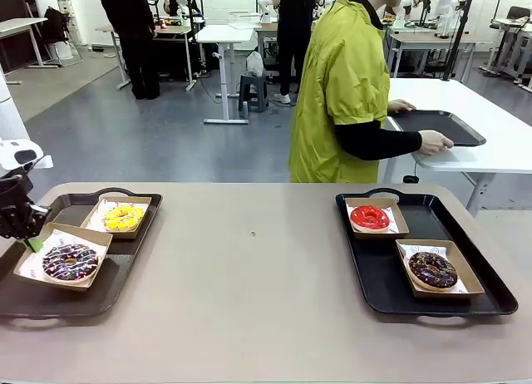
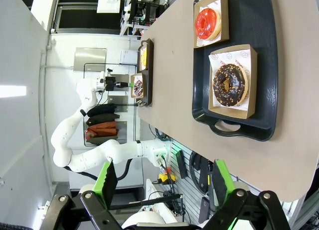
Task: Individually package the donuts and arrange them on the tray.
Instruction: Place the picked Paper togo box on the Handle tray.
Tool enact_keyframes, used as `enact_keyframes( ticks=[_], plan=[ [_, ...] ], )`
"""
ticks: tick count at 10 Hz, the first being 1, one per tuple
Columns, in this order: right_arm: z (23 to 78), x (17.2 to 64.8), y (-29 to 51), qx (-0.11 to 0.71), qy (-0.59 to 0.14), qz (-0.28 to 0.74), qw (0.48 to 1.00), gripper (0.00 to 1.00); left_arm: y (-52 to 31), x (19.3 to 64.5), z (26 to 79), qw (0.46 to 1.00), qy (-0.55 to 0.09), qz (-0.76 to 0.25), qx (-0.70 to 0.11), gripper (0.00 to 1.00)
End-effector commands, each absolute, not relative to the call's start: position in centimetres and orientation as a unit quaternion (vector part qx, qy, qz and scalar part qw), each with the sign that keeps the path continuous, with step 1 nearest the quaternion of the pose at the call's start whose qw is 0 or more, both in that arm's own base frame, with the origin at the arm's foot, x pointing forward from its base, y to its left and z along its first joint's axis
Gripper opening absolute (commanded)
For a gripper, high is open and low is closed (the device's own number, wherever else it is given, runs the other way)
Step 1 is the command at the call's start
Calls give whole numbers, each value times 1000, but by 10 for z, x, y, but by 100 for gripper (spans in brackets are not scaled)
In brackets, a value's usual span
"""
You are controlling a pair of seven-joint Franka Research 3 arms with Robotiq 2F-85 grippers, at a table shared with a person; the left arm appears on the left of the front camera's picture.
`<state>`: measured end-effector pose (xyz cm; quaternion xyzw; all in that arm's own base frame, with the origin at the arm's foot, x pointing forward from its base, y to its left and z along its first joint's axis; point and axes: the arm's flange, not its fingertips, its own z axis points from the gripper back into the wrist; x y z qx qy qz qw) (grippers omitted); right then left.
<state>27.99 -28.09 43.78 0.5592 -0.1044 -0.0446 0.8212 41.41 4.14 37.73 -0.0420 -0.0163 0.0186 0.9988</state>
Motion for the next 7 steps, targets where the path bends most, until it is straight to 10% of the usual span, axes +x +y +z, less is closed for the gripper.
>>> enact_keyframes(
  ticks=[1,3,4,6,7],
  plan=[
    [437,278,-284,558,-100,-34,823,100,43,426,369,998,-7,9,-56,1],
    [437,278,-284,558,-100,-34,823,100,41,428,364,999,0,3,-52,13],
    [437,278,-284,558,-100,-34,823,100,40,428,364,999,2,2,-52,61],
    [437,278,-284,558,-100,-34,823,100,40,426,367,999,1,-2,-54,100],
    [437,278,-284,558,-100,-34,823,100,40,426,370,998,2,-5,-56,100]
  ],
)
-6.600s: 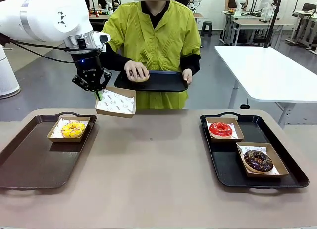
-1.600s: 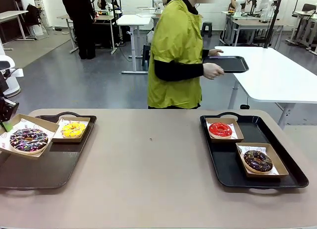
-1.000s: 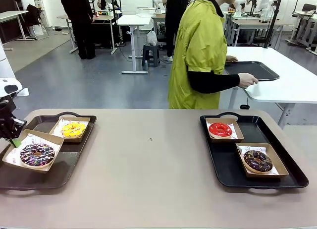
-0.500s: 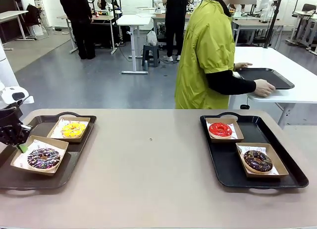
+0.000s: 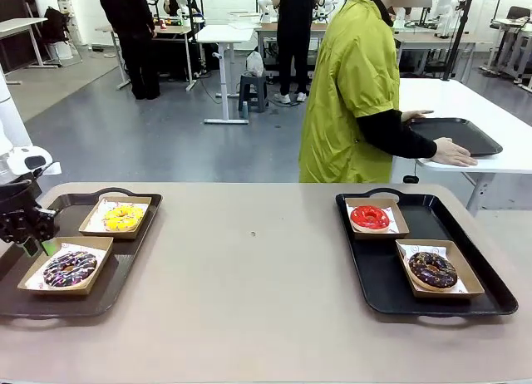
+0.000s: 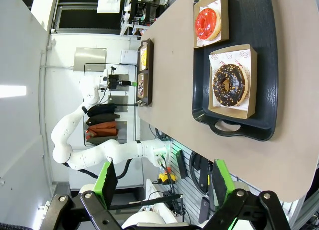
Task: Individually package the donuts and arrange them on the tray.
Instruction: Place the picked Paper togo box on the Handle tray.
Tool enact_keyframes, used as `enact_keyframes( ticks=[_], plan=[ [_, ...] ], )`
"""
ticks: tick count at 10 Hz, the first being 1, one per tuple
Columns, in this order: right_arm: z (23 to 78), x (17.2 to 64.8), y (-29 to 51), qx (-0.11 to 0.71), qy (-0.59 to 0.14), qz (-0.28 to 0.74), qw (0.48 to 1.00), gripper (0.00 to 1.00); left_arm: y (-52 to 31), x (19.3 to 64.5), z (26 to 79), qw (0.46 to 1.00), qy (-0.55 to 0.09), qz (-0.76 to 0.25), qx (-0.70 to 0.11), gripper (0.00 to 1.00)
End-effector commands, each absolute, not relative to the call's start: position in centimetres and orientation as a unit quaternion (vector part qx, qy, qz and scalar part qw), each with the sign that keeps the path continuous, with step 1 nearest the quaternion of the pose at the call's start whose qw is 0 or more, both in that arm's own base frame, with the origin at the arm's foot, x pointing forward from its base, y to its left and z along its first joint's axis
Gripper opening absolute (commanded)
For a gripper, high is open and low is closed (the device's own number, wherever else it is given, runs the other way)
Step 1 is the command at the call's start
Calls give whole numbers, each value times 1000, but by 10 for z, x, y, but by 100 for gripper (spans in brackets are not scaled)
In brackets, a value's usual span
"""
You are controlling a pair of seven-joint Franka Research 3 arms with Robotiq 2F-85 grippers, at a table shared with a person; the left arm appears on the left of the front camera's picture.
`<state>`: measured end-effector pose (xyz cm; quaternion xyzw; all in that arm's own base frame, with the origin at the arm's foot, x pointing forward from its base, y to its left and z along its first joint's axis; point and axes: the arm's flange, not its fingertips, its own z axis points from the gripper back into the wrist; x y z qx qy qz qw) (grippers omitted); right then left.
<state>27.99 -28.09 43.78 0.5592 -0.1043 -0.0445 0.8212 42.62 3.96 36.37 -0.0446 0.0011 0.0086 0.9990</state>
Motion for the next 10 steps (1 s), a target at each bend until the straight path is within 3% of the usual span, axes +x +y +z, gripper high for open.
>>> enact_keyframes(
  ticks=[1,2,3,4,5,6,8,10],
  plan=[
    [437,278,-284,558,-100,-34,823,100,40,425,371,998,1,-8,-59,100],
    [437,278,-284,558,-100,-34,823,100,40,424,372,998,2,-8,-60,92],
    [437,278,-284,558,-100,-34,823,100,41,424,373,998,3,-11,-62,60],
    [437,278,-284,558,-100,-34,823,100,41,423,374,998,3,-10,-67,100],
    [437,278,-284,558,-100,-34,823,100,41,423,375,997,4,-10,-71,80],
    [437,278,-284,558,-100,-34,823,100,42,423,377,997,6,-11,-76,100],
    [437,278,-284,558,-100,-34,823,100,46,421,388,994,12,-15,-109,100],
    [437,278,-284,558,-100,-34,823,100,62,418,419,977,11,-28,-210,100]
  ],
)
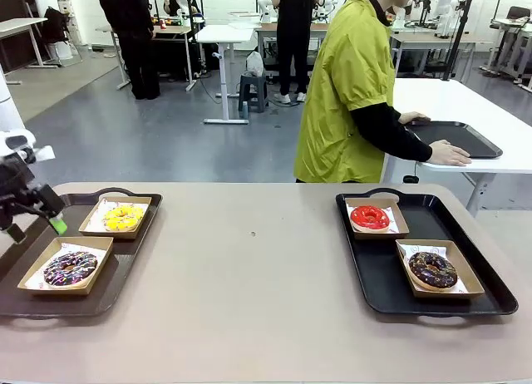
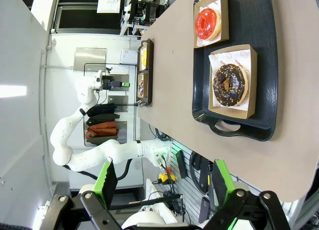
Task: Individually package the donuts and arrange them on the tray.
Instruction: Place the picked Paper togo box on the Handle tray.
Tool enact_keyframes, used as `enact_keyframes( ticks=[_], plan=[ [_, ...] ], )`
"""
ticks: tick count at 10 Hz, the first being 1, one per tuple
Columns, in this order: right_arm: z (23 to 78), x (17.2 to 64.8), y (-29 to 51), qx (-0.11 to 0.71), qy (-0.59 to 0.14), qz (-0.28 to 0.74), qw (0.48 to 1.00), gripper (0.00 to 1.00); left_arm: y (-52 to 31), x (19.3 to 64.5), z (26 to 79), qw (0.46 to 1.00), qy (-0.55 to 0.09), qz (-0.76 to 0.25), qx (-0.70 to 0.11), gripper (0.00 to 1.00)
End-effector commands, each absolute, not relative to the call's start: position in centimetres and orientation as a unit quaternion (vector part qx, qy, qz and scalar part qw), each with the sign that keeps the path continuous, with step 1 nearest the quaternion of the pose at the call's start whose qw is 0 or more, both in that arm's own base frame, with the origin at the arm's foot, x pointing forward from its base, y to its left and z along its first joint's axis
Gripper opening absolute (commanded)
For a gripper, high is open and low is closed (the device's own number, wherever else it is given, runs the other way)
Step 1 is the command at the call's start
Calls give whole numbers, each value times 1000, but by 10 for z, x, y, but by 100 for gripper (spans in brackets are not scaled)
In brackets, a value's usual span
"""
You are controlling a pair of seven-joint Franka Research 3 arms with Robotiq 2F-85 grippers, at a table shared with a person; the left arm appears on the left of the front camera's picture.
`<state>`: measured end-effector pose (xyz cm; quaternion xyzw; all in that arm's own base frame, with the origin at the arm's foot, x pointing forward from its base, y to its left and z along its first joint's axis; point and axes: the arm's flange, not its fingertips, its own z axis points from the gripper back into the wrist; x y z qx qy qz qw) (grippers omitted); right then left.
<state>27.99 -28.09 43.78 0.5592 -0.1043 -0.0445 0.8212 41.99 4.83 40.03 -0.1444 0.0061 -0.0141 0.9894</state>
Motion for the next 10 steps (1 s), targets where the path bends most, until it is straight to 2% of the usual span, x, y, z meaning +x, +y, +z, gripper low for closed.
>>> enact_keyframes(
  ticks=[1,3,5,7,10],
  plan=[
    [437,278,-284,558,-100,-34,823,100,78,416,440,960,2,-38,-278,100],
    [437,278,-284,558,-100,-34,823,100,127,411,475,908,-34,-45,-415,100],
    [437,278,-284,558,-100,-34,823,100,181,399,488,860,-53,-34,-506,100],
    [437,278,-284,558,-100,-34,823,100,238,381,478,824,-65,-12,-563,100],
    [437,278,-284,558,-100,-34,823,100,298,364,444,800,-70,17,-596,100]
  ],
)
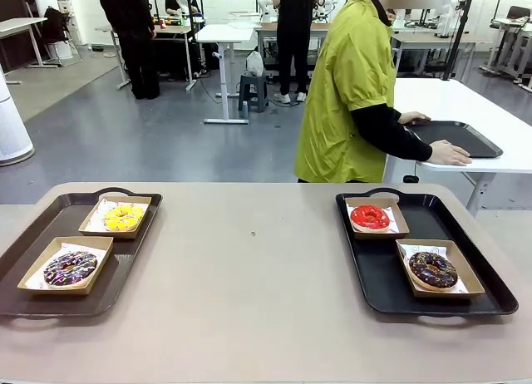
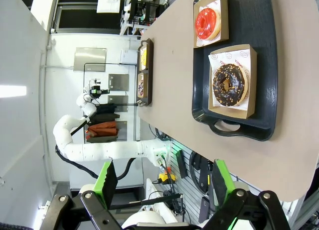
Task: Individually package the donuts and arrange them on the tray.
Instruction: Place the picked Paper togo box on the Handle tray.
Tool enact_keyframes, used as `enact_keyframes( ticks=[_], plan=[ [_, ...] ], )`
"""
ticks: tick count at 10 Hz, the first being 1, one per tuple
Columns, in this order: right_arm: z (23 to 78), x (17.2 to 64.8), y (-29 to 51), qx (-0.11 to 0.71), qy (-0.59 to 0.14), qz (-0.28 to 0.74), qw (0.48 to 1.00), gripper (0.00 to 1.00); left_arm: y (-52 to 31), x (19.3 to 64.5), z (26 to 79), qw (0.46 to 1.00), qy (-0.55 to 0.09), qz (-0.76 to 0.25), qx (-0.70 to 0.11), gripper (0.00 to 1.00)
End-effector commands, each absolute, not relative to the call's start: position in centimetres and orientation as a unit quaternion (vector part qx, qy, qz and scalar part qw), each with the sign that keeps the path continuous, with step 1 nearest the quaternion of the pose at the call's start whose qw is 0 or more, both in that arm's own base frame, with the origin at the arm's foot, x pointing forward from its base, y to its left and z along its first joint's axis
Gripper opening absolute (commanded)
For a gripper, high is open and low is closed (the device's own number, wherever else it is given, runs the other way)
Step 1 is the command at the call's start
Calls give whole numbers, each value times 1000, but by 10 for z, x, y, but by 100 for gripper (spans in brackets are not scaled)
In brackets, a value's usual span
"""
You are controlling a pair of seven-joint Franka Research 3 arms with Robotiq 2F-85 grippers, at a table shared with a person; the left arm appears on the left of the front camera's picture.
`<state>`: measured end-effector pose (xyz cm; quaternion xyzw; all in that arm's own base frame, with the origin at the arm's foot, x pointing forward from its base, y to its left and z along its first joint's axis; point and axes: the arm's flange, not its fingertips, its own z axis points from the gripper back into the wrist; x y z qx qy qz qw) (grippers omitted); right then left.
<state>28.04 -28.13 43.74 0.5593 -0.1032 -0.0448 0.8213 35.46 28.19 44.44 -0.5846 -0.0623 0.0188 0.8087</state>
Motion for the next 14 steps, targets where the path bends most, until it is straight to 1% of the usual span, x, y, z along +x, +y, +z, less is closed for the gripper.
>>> enact_keyframes(
  ticks=[1,4,5,14],
  plan=[
    [437,278,-284,558,-100,-34,823,100,315,363,434,795,-71,22,-602,100],
    [437,278,-284,558,-100,-34,823,100,341,350,417,781,-88,32,-617,100],
    [437,278,-284,558,-100,-34,823,100,324,350,416,793,-69,39,-604,100],
    [437,278,-284,558,-100,-34,823,100,324,350,416,793,-69,39,-604,100]
  ],
)
